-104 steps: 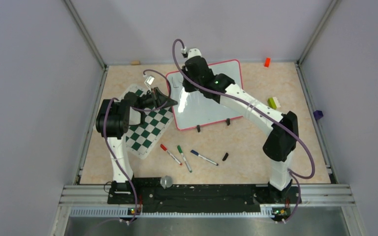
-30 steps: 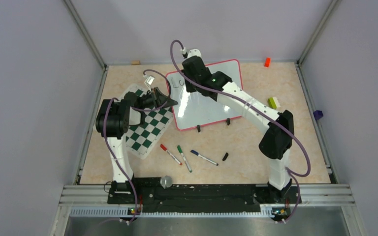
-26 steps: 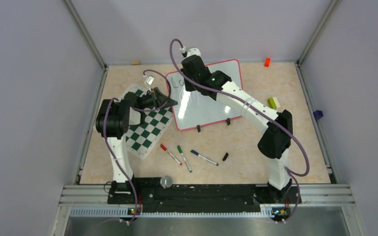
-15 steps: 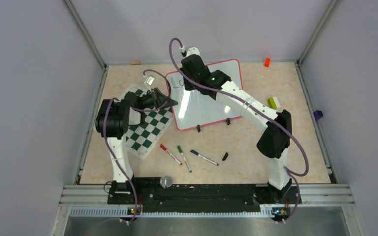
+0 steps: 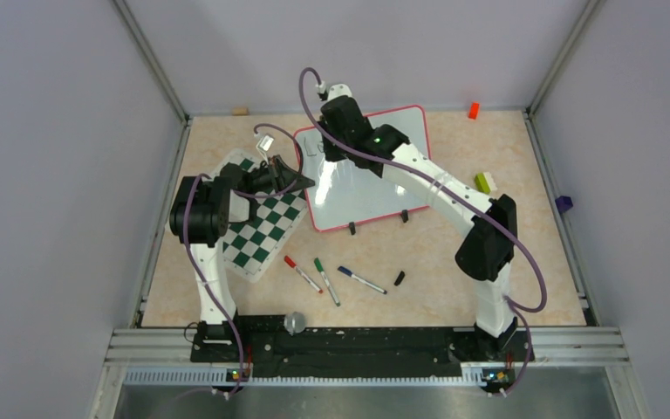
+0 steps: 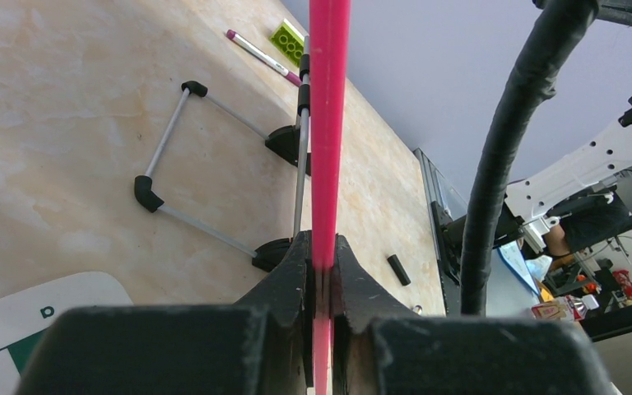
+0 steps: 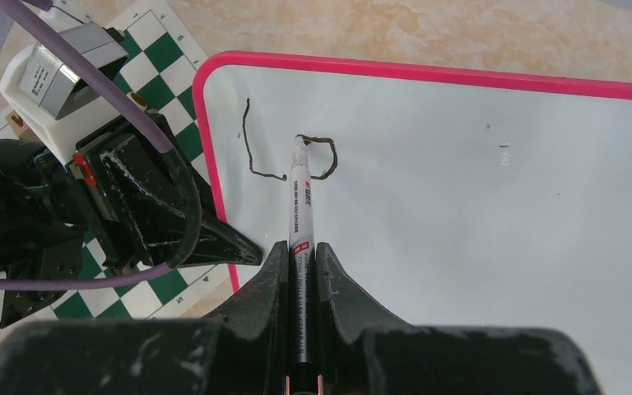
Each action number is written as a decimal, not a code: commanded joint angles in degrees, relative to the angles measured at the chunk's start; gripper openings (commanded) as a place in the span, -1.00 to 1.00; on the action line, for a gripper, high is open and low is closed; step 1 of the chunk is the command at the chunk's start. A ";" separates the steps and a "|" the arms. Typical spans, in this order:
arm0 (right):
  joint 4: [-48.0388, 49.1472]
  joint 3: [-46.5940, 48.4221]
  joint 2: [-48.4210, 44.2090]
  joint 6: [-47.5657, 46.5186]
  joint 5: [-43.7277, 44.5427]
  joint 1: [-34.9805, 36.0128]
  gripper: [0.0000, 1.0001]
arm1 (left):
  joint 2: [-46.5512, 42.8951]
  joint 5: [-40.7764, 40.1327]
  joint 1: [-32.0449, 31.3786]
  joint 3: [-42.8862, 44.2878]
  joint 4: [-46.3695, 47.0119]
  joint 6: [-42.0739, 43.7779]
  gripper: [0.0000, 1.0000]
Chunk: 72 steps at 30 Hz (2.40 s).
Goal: Write a sentence on the whiteboard
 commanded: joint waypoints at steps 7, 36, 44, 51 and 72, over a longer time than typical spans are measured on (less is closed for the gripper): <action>1.69 -0.53 -4.05 -1.45 1.26 -0.29 -1.00 | -2.81 4.96 -1.47 -0.66 3.12 -0.65 -1.00; 7.03 -8.17 -9.47 0.29 -2.96 -3.79 -1.00 | -2.75 5.02 -1.51 -0.57 3.12 -0.75 -1.00; 6.20 -6.95 -7.66 0.21 -1.87 -3.97 -1.00 | -2.66 5.08 -1.47 -0.58 3.16 -0.75 -1.00; 6.04 -6.62 -6.77 0.34 -2.55 -4.07 -1.00 | -2.48 5.26 -1.48 -0.40 3.11 -0.75 -1.00; 4.23 -10.79 -7.74 1.96 -2.03 -4.07 -1.00 | -2.54 5.41 -1.47 -0.10 3.13 -0.81 -1.00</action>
